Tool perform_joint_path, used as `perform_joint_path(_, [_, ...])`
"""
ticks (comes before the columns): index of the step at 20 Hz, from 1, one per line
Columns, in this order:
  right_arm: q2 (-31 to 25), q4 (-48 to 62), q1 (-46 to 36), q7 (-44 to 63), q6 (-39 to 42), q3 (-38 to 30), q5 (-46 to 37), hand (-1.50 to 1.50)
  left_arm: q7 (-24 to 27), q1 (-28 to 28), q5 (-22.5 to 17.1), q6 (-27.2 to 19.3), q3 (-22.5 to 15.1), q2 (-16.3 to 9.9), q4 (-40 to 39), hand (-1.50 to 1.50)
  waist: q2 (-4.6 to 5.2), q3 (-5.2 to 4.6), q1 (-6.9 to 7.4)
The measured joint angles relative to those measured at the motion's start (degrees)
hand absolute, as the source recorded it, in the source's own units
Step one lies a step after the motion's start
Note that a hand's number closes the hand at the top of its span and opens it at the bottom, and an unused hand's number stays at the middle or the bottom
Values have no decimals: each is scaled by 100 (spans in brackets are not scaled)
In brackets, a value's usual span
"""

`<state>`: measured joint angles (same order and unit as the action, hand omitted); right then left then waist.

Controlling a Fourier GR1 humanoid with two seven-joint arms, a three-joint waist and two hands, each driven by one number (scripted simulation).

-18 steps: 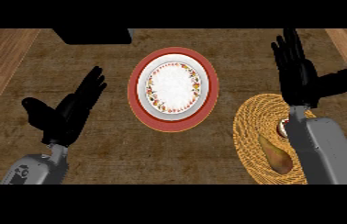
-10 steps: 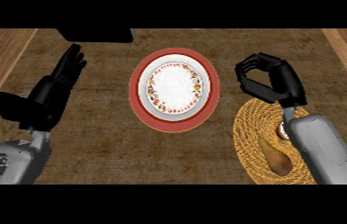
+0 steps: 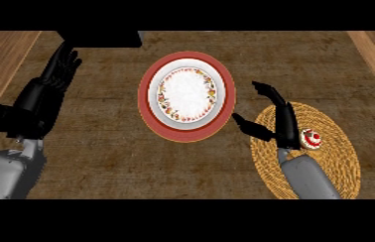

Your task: Pick the cupcake from the placemat and place it in the plate

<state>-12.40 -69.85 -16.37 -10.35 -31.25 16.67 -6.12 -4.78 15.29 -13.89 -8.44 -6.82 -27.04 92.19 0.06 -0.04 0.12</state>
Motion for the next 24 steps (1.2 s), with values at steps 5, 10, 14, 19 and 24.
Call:
perform_joint_path(5, [-115,-960,425,72,-305,-32,-291,-150,-36,-46,92,107,110,40,45,0,-18,1,-49])
perform_joint_path(10, [-928,-1801,465,1620,-123,76,-1100,-150,-97,-161,145,120,174,36,168,0,-49,-14,-88])
perform_joint_path(14, [-1727,-2011,366,2983,705,134,-1454,-150,-66,-133,147,145,218,46,77,0,-54,-32,-137])
perform_joint_path(19, [-2476,-2376,123,4676,2133,335,-1462,-150,-84,-113,148,176,228,57,76,0,-56,-36,-105])
perform_joint_path(24, [-2740,-2778,-187,6185,3532,512,-941,-150,-32,-83,175,221,225,110,26,0,-36,-23,-54])
